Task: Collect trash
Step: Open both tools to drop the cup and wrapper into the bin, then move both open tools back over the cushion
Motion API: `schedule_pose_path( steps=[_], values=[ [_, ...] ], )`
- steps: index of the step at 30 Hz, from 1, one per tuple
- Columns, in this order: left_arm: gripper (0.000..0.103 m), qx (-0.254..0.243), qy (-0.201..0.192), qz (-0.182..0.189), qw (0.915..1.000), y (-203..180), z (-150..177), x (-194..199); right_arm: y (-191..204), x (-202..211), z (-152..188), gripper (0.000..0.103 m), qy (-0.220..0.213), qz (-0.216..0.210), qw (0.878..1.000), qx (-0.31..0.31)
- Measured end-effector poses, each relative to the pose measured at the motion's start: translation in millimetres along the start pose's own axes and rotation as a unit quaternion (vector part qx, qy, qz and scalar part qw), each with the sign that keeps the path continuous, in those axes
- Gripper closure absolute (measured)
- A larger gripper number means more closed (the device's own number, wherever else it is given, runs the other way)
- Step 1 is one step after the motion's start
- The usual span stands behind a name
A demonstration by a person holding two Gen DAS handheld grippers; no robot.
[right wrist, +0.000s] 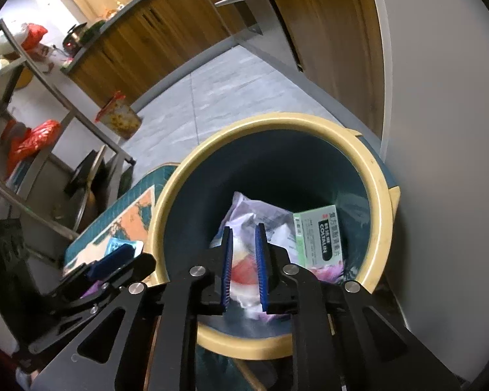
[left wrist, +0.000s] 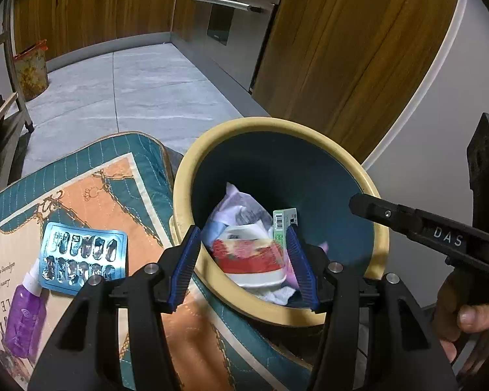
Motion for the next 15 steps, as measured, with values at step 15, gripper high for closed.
schedule_pose_path(
  steps=[15],
  values=[
    [0.032, 0.011, -0.021, -0.028, 0.9993, 25.1, 7.8, 28.7, 18.9, 7.9, -0.9, 0.051, -0.02, -0.013, 1.0, 0.02]
  ],
)
Point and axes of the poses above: each gripper's, at about its wrist camera, not at the fingertips, and x roughly against the way its jaws point, y to its left, z to its underside, the point moved 3 cm from there along -x, roughly the way its jaws point, and after that the axes turned 13 degrees about -z, right-handed, at the moved point
